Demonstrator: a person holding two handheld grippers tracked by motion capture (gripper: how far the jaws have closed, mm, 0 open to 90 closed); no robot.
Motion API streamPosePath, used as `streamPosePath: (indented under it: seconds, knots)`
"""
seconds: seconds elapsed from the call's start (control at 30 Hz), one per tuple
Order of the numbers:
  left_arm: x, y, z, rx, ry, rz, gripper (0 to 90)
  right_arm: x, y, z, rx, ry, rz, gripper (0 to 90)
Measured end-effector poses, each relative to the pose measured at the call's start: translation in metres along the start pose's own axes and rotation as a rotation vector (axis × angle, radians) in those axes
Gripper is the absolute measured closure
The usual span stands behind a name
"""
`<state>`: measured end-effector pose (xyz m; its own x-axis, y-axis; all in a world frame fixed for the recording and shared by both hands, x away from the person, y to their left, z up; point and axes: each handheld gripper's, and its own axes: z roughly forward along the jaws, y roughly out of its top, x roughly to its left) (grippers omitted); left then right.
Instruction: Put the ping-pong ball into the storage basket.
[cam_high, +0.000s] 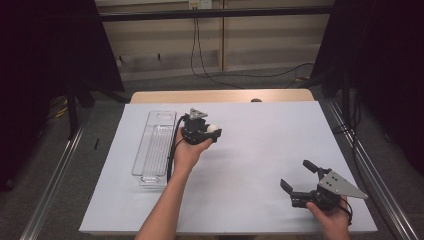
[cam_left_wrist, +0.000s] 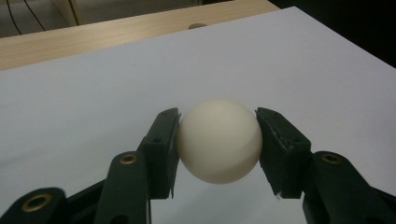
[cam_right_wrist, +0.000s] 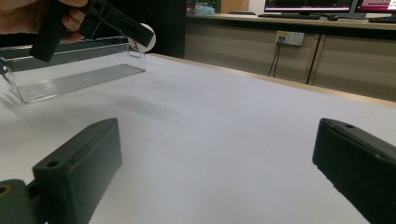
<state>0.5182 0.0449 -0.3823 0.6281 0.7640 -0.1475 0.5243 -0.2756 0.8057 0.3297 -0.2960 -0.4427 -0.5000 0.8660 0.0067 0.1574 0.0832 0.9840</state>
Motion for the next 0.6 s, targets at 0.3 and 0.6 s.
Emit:
streamPosePath:
  seconds: [0.3, 0.6]
  knots:
    - [0.0026, -0.0004, -0.0024, 0.002, 0.007, -0.003, 51.2, 0.0004, -0.0001, 0.0005, -0.001, 0.002, -0.002, 0.8]
    - [0.0055, 0.0006, -0.0079, -0.001, 0.018, -0.022, 51.2, 0.0005, -0.0001, 0.0004, 0.001, 0.006, -0.003, 0.8]
